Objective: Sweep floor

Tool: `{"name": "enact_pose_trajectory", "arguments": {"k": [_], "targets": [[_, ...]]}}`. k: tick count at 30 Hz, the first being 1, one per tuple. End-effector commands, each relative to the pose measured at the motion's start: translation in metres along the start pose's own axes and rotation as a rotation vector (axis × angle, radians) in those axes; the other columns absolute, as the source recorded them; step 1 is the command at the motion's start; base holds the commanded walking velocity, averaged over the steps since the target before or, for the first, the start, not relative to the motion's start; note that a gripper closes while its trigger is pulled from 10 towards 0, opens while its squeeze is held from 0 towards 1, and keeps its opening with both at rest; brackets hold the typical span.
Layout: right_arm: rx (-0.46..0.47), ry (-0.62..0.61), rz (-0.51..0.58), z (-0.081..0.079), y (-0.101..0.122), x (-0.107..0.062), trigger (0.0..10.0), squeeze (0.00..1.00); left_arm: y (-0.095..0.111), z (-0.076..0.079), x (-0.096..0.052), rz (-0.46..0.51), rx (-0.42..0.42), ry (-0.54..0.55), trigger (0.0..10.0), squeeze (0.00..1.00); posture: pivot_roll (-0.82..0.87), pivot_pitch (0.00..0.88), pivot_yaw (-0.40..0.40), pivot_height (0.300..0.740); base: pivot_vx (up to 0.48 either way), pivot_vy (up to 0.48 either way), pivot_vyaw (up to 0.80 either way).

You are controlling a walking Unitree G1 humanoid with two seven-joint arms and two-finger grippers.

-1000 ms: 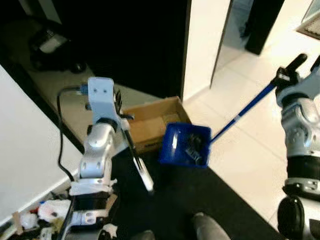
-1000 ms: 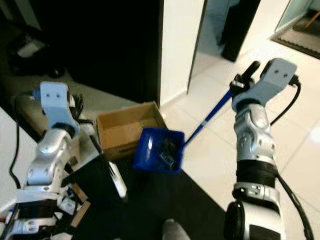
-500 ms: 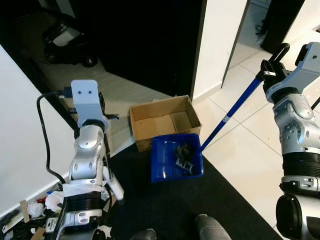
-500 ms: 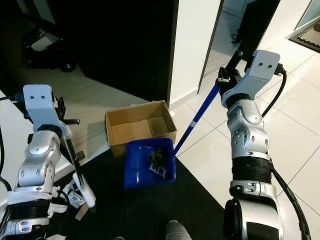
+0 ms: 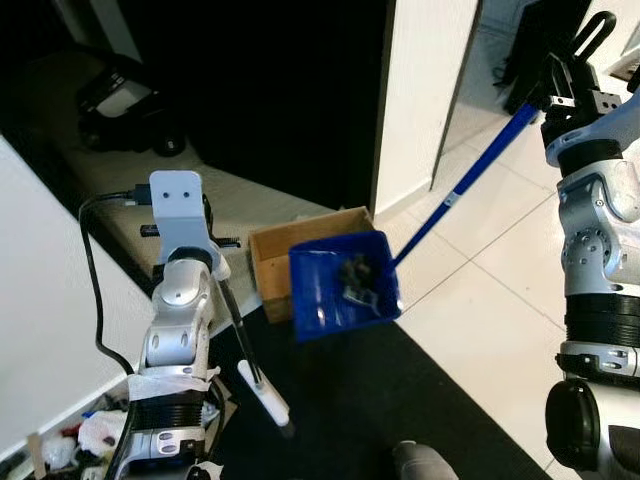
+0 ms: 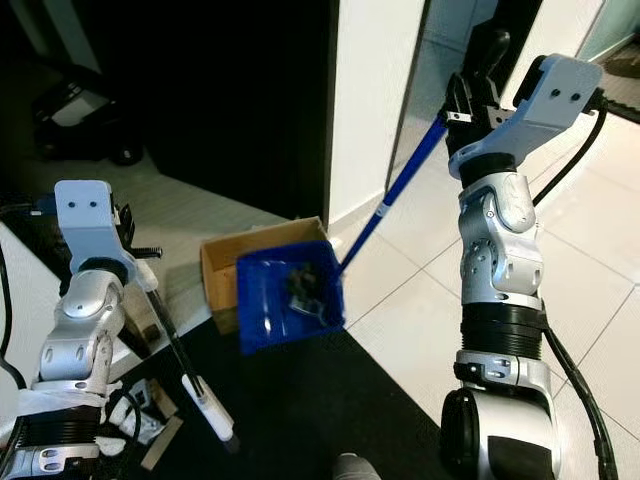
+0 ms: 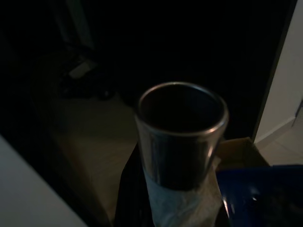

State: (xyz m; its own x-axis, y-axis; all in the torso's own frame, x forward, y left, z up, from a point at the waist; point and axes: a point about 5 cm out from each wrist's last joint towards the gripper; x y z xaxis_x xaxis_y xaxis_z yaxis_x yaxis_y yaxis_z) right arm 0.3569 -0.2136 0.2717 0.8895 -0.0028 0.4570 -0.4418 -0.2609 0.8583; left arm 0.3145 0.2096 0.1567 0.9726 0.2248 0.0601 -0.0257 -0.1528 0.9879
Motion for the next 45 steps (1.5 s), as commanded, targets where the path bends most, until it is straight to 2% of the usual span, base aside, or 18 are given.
{"name": "enact_pose_trajectory", "arguments": {"k": [1,20,26,27,33,37,45], "targets": [[0.014,0.013,0.08,-0.003,0.014,0.003,10.0,0.0,0.004,-0.005,0.0,0.026,0.014,0.02,10.0,0.0,-0.02,0.044,0.044,0.74,0.48,0.0,0.0],[0.018,0.053,0.126,-0.01,0.02,0.007,10.0,0.0,0.003,-0.004,-0.001,0.022,0.015,0.021,10.0,0.0,-0.02,0.045,0.041,0.74,0.48,0.0,0.0],[-0.054,0.016,0.162,-0.007,0.024,0.007,10.0,0.0,0.003,-0.004,-0.001,0.024,0.015,0.02,10.0,0.0,-0.02,0.045,0.042,0.74,0.48,0.0,0.0],[-0.091,-0.011,0.183,-0.004,0.027,0.007,10.0,0.0,0.003,-0.004,-0.001,0.024,0.014,0.018,10.0,0.0,-0.02,0.045,0.042,0.74,0.48,0.0,0.0],[-0.167,-0.084,0.245,0.006,0.038,0.006,10.0,0.0,0.0,-0.003,-0.002,0.014,0.016,0.003,10.0,0.0,-0.02,0.045,0.042,0.74,0.358,0.0,0.0],[-0.213,-0.128,0.297,0.016,0.049,0.007,10.0,0.0,-0.002,0.0,-0.003,0.006,0.014,-0.017,10.0,0.0,-0.02,0.047,0.048,0.74,0.0,0.0,0.0],[-0.264,-0.115,0.322,0.016,0.046,0.013,10.0,0.0,-0.001,0.004,-0.004,0.015,0.016,-0.05,10.0,0.0,-0.01,0.046,0.057,0.74,0.0,0.0,0.0]]}}
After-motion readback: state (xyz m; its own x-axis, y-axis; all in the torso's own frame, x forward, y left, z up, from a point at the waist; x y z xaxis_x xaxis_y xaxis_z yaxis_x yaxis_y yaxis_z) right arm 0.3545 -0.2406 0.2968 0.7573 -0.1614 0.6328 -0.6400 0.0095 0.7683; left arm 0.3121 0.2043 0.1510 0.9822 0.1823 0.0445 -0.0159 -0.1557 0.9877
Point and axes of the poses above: a point about 5 cm out from each wrist's last joint towards the gripper, its own x axis pointing out of the wrist towards the gripper, its own y axis along the axis of the wrist's last joint, z = x × y, and after that the axes turned 2 degrees about x, right-handed
